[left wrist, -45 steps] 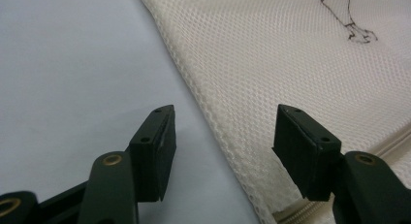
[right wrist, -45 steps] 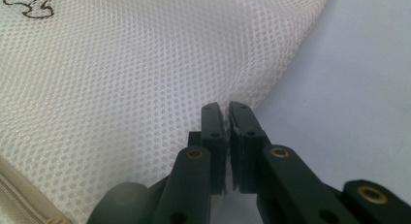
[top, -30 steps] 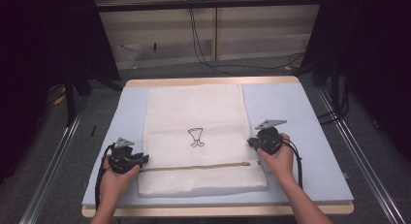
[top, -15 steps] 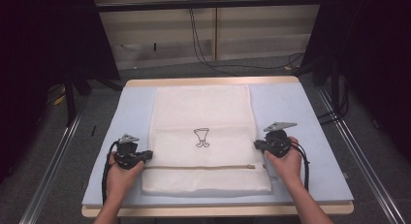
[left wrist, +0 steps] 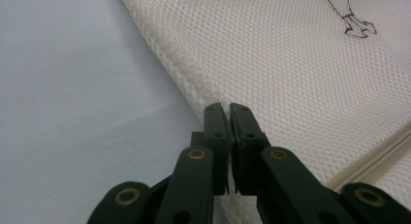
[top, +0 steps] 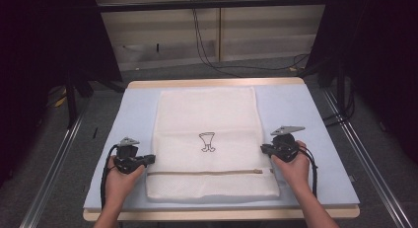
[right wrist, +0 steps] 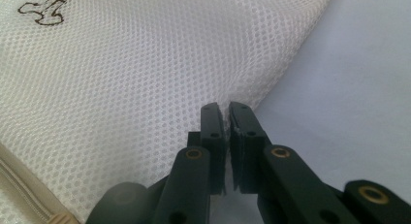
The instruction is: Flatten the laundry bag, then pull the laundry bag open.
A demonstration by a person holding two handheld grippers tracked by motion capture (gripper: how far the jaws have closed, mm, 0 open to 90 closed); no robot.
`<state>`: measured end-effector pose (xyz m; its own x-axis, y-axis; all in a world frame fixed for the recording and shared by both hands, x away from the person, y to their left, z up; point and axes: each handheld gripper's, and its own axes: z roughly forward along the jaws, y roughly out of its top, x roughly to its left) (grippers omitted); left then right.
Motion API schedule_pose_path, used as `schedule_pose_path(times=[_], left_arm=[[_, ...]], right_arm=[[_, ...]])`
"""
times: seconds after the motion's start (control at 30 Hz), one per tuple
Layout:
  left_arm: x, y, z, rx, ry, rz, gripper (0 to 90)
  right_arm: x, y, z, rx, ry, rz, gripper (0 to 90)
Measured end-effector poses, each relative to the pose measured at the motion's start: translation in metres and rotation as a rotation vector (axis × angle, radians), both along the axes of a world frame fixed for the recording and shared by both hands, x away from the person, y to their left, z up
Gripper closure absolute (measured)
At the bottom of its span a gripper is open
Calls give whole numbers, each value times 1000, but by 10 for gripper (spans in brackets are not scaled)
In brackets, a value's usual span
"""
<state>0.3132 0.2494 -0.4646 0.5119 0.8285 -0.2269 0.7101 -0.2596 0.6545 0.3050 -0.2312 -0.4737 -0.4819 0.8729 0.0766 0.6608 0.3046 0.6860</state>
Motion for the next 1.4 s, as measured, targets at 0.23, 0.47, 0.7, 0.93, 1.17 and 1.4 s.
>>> schedule_pose_path(times=[0.23, 0.47, 0.7, 0.93, 1.17, 1.4], left_arm=[[-2, 2, 1, 2, 8, 0, 868], [-4, 2, 1, -4, 21, -5, 868], [-3, 5, 0, -10, 19, 14, 868], [-2, 8, -1, -3, 32, 9, 868], [-2, 9, -1, 2, 26, 16, 864], [-2, 11, 3, -28, -5, 43, 693]], right_arm=[[-2, -1, 1, 9, 1, 11, 852], [-2, 1, 1, -1, -1, 16, 852], [-4, 4, 3, -4, 6, 38, 852], [-4, 5, 2, 4, 22, 41, 851], [-6, 9, 3, -10, 29, 52, 738], [-17, 4, 17, 2, -50, 73, 575]])
